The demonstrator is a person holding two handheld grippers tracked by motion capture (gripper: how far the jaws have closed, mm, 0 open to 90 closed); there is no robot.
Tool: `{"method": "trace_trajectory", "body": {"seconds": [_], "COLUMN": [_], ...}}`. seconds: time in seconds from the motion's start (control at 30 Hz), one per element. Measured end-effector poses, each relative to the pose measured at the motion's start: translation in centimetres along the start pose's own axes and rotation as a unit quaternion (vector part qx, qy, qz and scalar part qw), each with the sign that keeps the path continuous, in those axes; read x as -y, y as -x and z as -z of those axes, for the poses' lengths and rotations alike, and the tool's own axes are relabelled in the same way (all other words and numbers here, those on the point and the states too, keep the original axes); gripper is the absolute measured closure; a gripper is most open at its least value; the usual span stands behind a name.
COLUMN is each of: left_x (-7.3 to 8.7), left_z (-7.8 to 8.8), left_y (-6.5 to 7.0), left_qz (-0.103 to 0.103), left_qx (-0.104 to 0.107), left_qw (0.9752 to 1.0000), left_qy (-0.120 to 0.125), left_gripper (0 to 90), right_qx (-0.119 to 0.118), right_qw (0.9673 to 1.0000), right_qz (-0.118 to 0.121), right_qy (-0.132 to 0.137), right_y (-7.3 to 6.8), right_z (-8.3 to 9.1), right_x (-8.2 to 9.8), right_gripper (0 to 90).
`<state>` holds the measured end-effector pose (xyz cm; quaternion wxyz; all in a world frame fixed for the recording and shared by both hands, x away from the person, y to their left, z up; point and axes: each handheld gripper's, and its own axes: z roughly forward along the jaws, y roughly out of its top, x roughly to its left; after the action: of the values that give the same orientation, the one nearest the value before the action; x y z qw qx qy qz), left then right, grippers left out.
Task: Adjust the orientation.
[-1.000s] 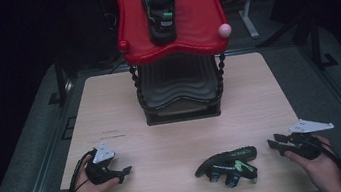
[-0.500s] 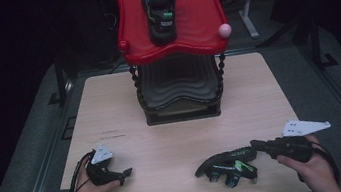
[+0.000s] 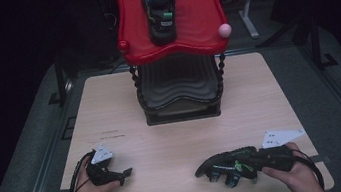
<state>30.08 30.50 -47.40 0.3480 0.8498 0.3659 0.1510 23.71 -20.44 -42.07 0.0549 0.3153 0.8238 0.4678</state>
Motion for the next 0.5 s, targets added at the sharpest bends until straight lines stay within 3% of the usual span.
{"method": "trace_trajectory", "body": {"seconds": [0.5], "left_x": [0.00], "left_z": [0.00], "left_y": [0.00], "left_qz": [0.000], "left_qx": [0.000], "left_qw": [1.0000], "left_qy": [0.000], "left_gripper": [0.8], "right_qx": [0.006], "right_qw": [1.0000], "right_qz": [-0.003], "right_qy": [-0.003], "right_y": [0.62], "right_z": [-0.83], "right_x": [-0.32], "right_gripper": [90.0]}}
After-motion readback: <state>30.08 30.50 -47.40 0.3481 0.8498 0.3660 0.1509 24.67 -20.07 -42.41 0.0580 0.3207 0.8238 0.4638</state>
